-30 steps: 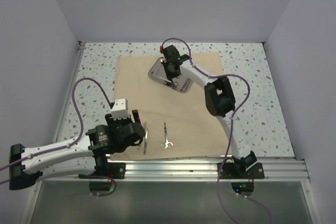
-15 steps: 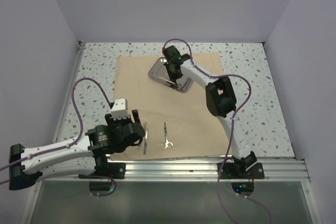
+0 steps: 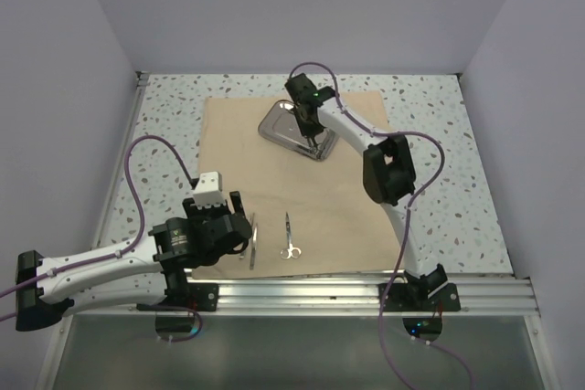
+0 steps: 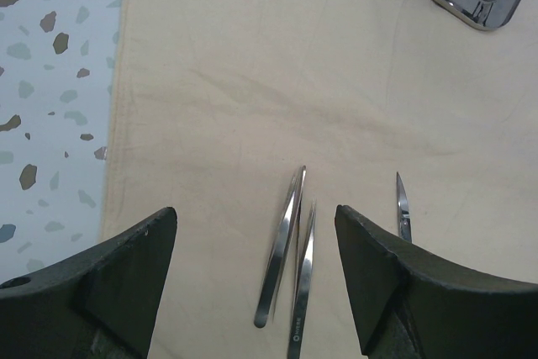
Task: Open and lay out the surgical kit
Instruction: Pick up the medical item from the container, then place the medical item in the surgical kit.
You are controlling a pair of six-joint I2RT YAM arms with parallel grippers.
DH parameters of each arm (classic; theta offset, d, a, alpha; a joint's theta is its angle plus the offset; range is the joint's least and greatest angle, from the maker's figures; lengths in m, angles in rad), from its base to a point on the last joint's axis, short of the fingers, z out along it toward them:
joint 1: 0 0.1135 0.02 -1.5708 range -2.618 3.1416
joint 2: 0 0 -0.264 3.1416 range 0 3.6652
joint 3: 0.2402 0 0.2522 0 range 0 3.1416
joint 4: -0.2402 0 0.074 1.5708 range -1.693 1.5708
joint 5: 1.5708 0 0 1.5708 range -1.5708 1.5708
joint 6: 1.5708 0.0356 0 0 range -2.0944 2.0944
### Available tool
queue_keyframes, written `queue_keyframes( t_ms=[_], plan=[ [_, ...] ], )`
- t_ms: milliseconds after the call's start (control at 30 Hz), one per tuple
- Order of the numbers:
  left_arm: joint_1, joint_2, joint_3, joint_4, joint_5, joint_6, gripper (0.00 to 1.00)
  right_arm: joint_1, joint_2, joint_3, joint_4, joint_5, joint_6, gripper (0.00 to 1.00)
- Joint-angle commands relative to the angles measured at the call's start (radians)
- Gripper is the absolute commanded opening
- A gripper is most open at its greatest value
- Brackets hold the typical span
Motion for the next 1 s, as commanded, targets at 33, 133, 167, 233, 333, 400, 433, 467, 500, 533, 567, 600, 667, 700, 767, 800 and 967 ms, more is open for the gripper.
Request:
queue_keyframes(
  t_ms=[33, 133, 167, 233, 333, 400, 433, 467, 500, 533, 567, 600, 667, 700, 767, 800, 967],
  plan=[
    [-0.005, -0.006, -0.002, 0.028, -0.035, 0.002, 0.8, 0.001, -0.138, -0.003, -0.022, 0.014, 0.012, 0.0],
    [-0.005, -0.006, -0.003, 0.028, -0.036, 0.002, 0.8, 0.021, -0.181, -0.075, -0.011, 0.014, 0.031, 0.0],
    [-0.005, -0.006, -0.003, 0.028, -0.036, 0.002, 0.8, 0.03, -0.224, -0.111, 0.001, 0.014, 0.044, 0.0],
    [-0.005, -0.006, -0.003, 0.03, -0.036, 0.002, 0.81, 0.059, -0.273, -0.218, 0.036, 0.014, 0.063, 0.0],
    [-0.005, -0.006, -0.003, 0.031, -0.033, 0.005, 0.81, 0.119, -0.359, -0.356, 0.062, 0.047, 0.115, 0.0],
    [-0.005, -0.009, -0.005, 0.033, -0.03, 0.008, 0.81, 0.151, -0.428, -0.434, 0.088, 0.05, 0.142, 0.0],
    [-0.005, -0.01, -0.005, 0.036, -0.03, 0.011, 0.81, 0.185, -0.453, -0.517, 0.122, 0.044, 0.158, 0.0],
    [-0.005, -0.013, -0.006, 0.039, -0.027, 0.014, 0.81, 0.203, -0.474, -0.558, 0.14, 0.043, 0.199, 0.0],
    [-0.005, -0.015, -0.008, 0.042, -0.027, 0.016, 0.81, 0.223, -0.517, -0.603, 0.163, 0.037, 0.216, 0.0],
    [-0.005, -0.016, -0.008, 0.046, -0.027, 0.019, 0.81, 0.257, -0.534, -0.687, 0.206, 0.026, 0.241, 0.0],
    [-0.005, -0.021, -0.008, 0.047, -0.026, 0.021, 0.81, 0.274, -0.549, -0.73, 0.234, 0.012, 0.291, 0.0],
    [-0.005, -0.021, -0.011, 0.047, -0.026, 0.022, 0.81, 0.291, -0.563, -0.769, 0.26, -0.005, 0.314, 0.0],
    [-0.005, -0.027, -0.011, 0.05, -0.024, 0.024, 0.81, 0.335, -0.579, -0.855, 0.317, -0.023, 0.383, 0.0],
    [-0.005, -0.026, -0.012, 0.05, -0.024, 0.024, 0.81, 0.364, -0.58, -0.876, 0.331, -0.022, 0.402, 0.0],
    [-0.005, -0.029, -0.012, 0.05, -0.022, 0.025, 0.81, 0.39, -0.57, -0.925, 0.366, -0.025, 0.452, 0.0],
    [-0.005, -0.03, -0.014, 0.05, -0.021, 0.025, 0.81, 0.418, -0.565, -0.938, 0.378, -0.028, 0.465, 0.0],
    [-0.005, -0.038, -0.015, 0.05, -0.016, 0.027, 0.81, 0.469, -0.525, -0.971, 0.398, -0.032, 0.532, 0.0]
  ],
)
